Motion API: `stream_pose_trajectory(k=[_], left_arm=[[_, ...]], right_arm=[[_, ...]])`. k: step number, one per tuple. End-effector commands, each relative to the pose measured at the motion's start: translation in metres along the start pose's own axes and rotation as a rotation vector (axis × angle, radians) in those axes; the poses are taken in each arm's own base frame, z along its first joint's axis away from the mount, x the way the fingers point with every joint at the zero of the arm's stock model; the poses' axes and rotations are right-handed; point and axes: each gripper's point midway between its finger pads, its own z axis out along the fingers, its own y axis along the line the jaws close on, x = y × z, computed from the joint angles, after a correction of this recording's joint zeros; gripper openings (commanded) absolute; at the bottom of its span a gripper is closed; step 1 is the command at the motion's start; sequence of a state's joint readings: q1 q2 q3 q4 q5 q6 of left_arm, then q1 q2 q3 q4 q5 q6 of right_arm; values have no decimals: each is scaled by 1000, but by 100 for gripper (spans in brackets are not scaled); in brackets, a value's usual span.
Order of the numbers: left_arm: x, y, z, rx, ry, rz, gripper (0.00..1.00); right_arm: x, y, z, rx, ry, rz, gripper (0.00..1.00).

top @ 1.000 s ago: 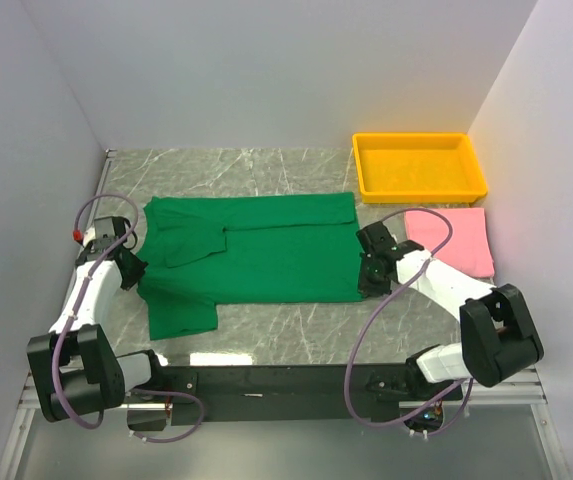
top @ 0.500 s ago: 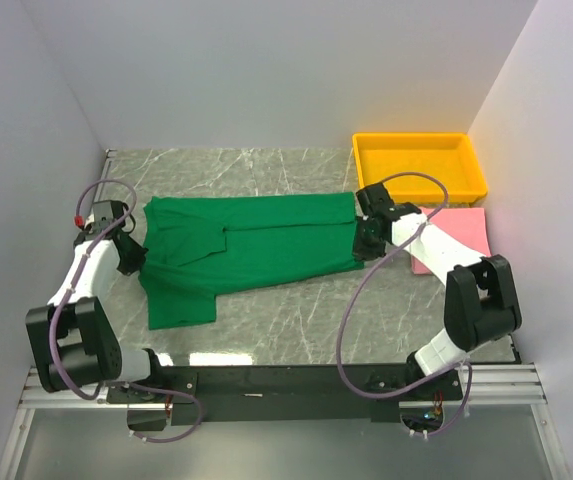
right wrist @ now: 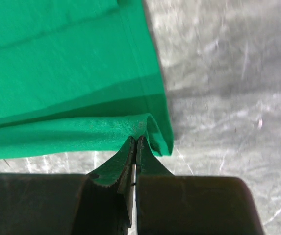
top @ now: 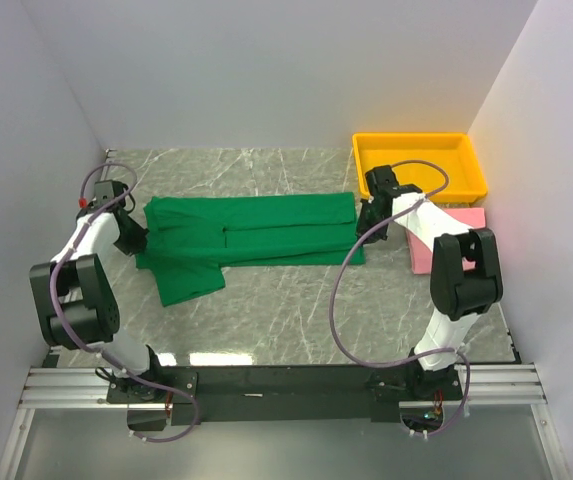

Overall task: Fold and stack the t-shirts
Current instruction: Fold the tshirt

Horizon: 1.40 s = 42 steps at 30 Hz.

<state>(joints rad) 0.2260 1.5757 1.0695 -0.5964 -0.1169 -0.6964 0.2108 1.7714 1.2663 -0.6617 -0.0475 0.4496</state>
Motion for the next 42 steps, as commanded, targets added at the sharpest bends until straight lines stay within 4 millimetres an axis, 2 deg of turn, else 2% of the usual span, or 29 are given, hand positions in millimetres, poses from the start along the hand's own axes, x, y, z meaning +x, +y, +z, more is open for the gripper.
stream_pose_trajectory(k=[1,8,19,25,33,42], left_arm=[[-22,-16,1,39,-46,-16,1],[-17,-17,16,30,-18,-13,1],[-26,-26,23,53,-37,-18,1],[-25,-23,28,39,-40,-14,1],[-27,-25,30,62,-58,-8,1],[-29,-27,30,69,-69,2,1]], right_arm=[[-30,7,-5,-22,-74,-13,0],[-37,7,8,-2,-71,-11,0],[-40,-3,31,47,-81,4,0],[-38,-7,45,60,-75,12,0],[-34,-13,56,75,-68,16,0],[-34,-14,56,80,-75,18,3]])
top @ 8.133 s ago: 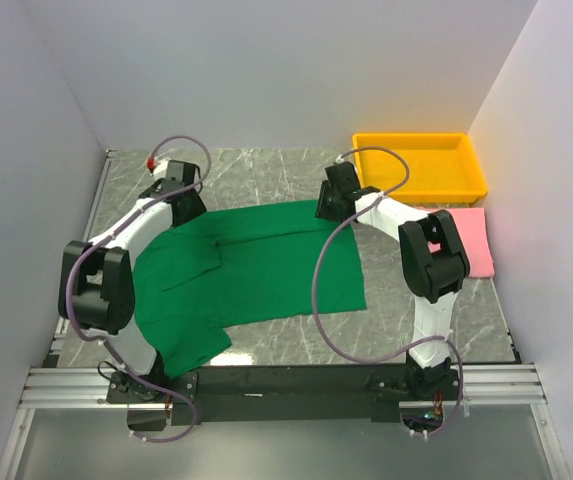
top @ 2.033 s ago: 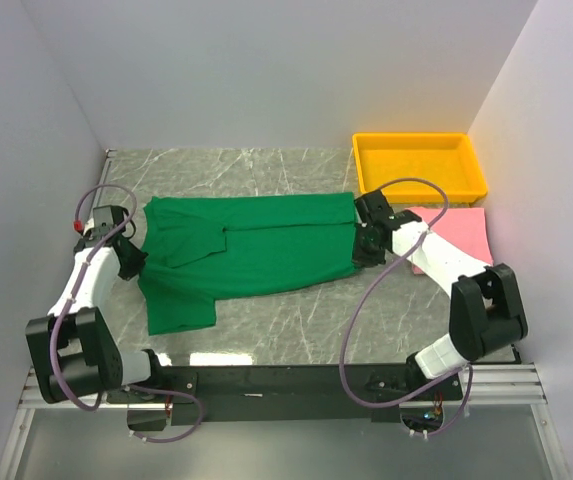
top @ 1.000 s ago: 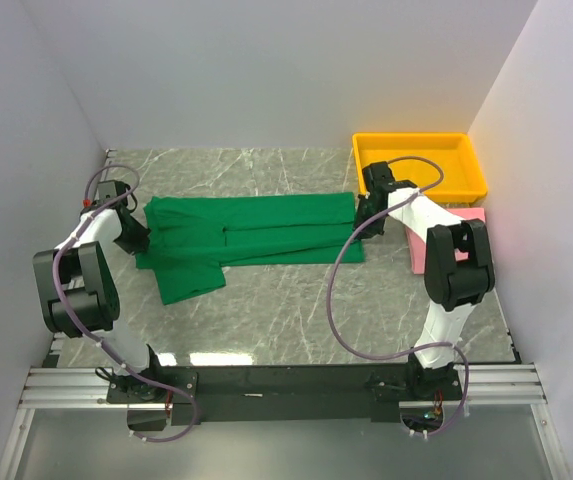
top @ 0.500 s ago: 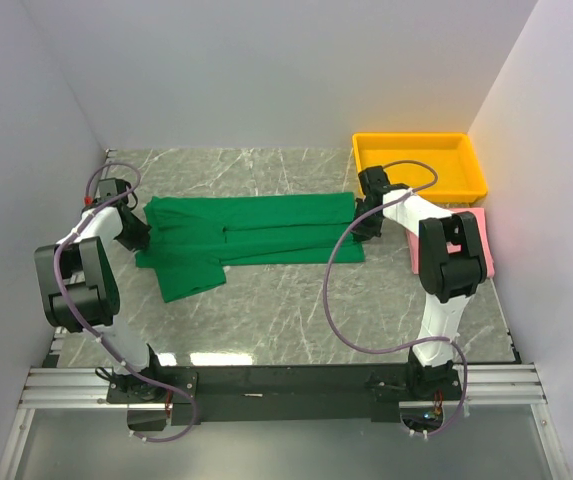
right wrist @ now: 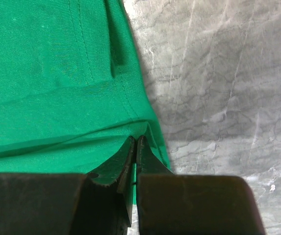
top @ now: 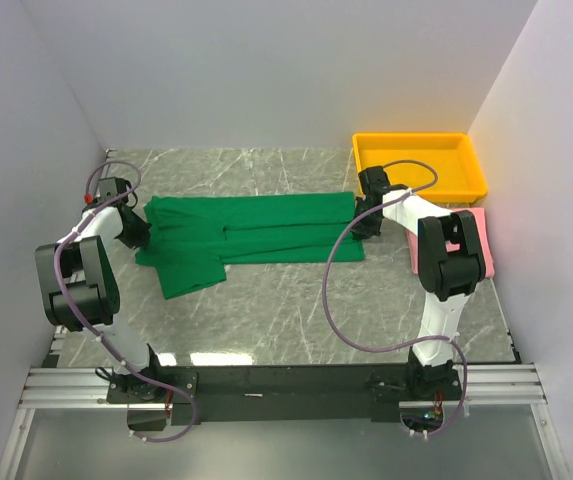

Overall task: Fold and stack the t-shirts
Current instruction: Fold the tshirt

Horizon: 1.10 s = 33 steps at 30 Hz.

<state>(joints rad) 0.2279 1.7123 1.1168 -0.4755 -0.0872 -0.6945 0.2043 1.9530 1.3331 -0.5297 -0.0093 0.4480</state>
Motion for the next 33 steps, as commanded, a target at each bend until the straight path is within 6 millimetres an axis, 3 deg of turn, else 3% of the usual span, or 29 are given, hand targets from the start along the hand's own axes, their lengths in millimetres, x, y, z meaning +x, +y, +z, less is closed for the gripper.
stream_pose_trajectory(k=[1,6,9,12,13,18,19,21,22,23,26,28,30,33], left_arm=[[-17,-5,-5,25,-64,6,1],[-14,-1,-4,10,-62,5,3],[-7,2,4,-7,-33,2,11],[-7,3,0,-12,-29,-2,28],[-13,1,-9,-3,-52,-6,38],[-31,4,-50,12,-163,-26,65],[-31,6,-63,23,-189,-30,76],[-27,8,-75,32,-211,-23,84],[-20,12,-84,31,-223,-11,92],[-15,13,-88,29,-227,3,94],[25,7,-98,43,-200,87,93],[51,12,-98,50,-168,123,86],[81,18,-93,45,-120,156,81],[106,23,-87,51,-86,178,72]], right_arm=[[-9,-15,3,51,-44,15,3],[-11,-14,-1,49,-53,14,5],[-14,-12,-1,43,-55,12,16],[-16,-11,-7,37,-64,2,24],[-19,-9,-13,26,-75,-2,28],[-24,-1,-45,-25,-134,-16,49],[-27,2,-58,-39,-159,-20,51],[-22,2,-67,-42,-170,-29,58],[-24,4,-79,-59,-196,-27,59],[-16,2,-81,-61,-190,-30,60],[1,6,-95,-100,-207,-43,61],[9,14,-109,-138,-232,-61,61],[25,13,-108,-144,-221,-74,61],[44,17,-114,-168,-221,-103,61]])
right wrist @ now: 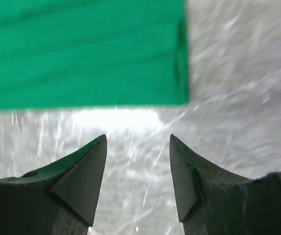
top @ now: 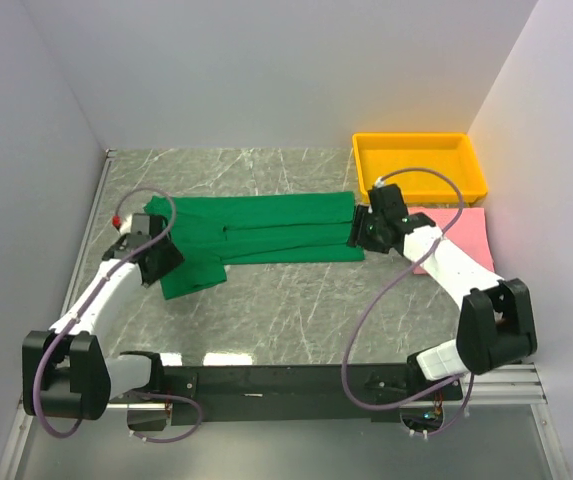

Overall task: Fold and stack the t-shirts
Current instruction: Fold the tshirt

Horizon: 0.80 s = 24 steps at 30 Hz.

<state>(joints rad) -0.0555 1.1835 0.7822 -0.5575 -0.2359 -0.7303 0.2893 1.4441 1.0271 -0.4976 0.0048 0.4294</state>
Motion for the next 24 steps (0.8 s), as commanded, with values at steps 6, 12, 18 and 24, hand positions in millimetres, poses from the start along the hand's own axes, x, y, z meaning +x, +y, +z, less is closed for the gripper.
stream_pose_trajectory(k=[6,12,18,24], left_arm=[[57,-5,15,-3,103,27,59],[76,-7,37,-67,158,56,54],[89,-3,44,-114,181,84,33],[71,-7,36,-141,126,104,1]], right_arm=[[41,16,-15,-87,12,-46,61],[63,13,-17,-110,26,-47,61],[72,6,-15,-100,26,-60,61],[75,6,-13,-110,30,-61,61]])
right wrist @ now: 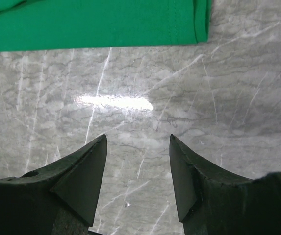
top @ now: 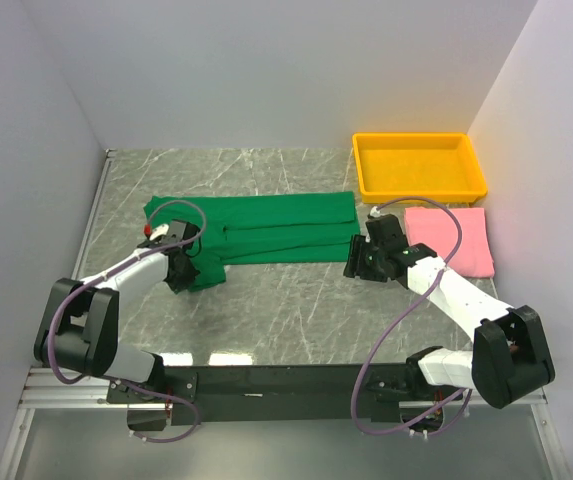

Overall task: Fold and stack the t-shirts
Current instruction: Fold the tshirt

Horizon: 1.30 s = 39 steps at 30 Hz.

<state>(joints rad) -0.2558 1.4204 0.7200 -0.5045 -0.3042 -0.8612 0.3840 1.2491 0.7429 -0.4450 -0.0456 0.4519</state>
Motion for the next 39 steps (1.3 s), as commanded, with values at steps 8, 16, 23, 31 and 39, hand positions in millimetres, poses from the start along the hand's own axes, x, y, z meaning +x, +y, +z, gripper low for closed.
stream_pose_trajectory(k=[8,16,23,31,39], left_arm=[[-91,-39,-44,-8,-199,51,1],[-149,-78,-35,-33,-279,120,1],[-192,-108,-22,-24,-323,117,1],[-196,-116,10,-37,-316,138,13],[-201,-129,12,16,-310,115,52]], right_arm=[[-9,6,0,-28,-50,-25,60],[-8,7,0,-31,-39,-43,60],[-9,7,-2,-35,-42,-51,60],[-8,9,2,-48,-36,-44,60],[-18,28,2,-83,-52,-65,60]])
